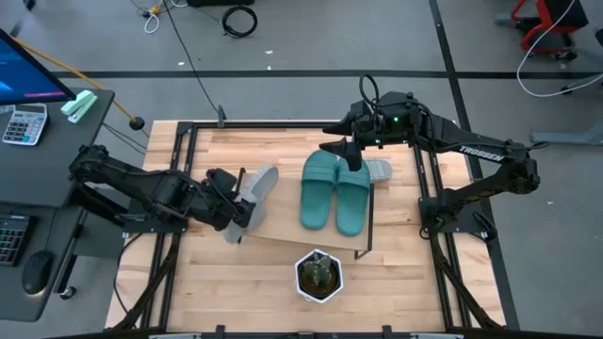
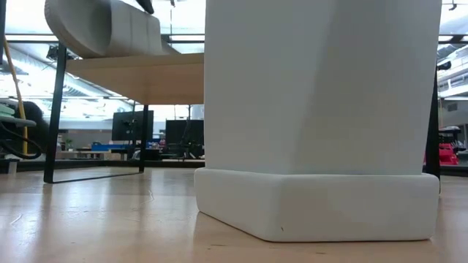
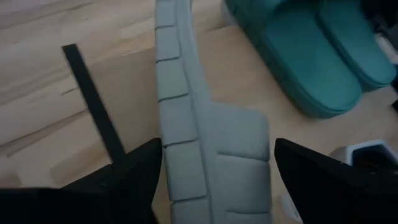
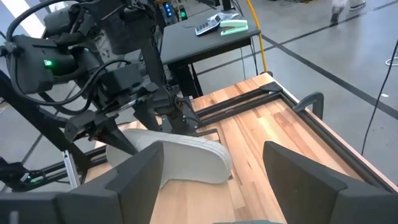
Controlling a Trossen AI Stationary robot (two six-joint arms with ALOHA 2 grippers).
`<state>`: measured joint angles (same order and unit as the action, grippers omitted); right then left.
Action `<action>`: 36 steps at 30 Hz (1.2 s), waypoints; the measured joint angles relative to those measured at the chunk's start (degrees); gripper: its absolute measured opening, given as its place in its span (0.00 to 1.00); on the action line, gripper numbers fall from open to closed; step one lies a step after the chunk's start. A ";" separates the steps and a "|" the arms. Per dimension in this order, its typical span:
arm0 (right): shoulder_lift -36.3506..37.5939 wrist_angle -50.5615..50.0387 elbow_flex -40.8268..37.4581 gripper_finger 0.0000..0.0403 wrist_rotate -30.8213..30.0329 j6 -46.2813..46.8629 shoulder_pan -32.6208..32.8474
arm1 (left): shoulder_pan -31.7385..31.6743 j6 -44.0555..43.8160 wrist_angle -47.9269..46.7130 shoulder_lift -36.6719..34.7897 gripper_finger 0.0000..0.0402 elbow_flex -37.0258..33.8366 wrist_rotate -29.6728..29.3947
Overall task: Pick and place slides into the shelf
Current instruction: Put the bottom gray slide on the shelf
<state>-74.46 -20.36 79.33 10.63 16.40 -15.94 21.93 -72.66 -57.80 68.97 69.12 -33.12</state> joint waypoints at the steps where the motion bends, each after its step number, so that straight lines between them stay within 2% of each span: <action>1: 0.00 0.00 0.00 0.70 0.00 0.00 0.02 | 0.00 -0.02 0.20 0.00 0.78 0.02 -0.45; 15: 0.00 -0.49 0.00 0.70 0.60 -0.04 0.00 | 0.00 -0.04 0.15 -0.08 0.78 0.02 -7.25; 19: 0.00 -0.86 0.00 0.70 0.66 -0.07 0.00 | 0.00 -0.17 -2.98 -0.37 0.78 2.49 -5.00; 26: 0.00 -1.08 0.00 0.70 1.73 -0.11 0.02 | 0.08 -1.88 -16.31 -0.46 0.78 15.45 -4.13; 28: 0.00 -1.09 0.00 0.70 1.86 -0.16 0.00 | 0.61 -3.25 -18.68 -0.46 0.78 18.29 -2.36; 34: 0.00 -1.51 0.00 0.70 3.02 -1.49 0.01 | 4.59 -10.16 -22.70 3.42 0.78 19.04 5.93; 36: 0.00 -2.18 0.00 0.70 3.04 -2.03 0.02 | 6.96 -13.74 -23.18 5.96 0.78 19.04 6.78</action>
<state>-74.46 -22.54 79.33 13.68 14.38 -15.92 28.89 -86.40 -80.98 74.93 88.16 -26.34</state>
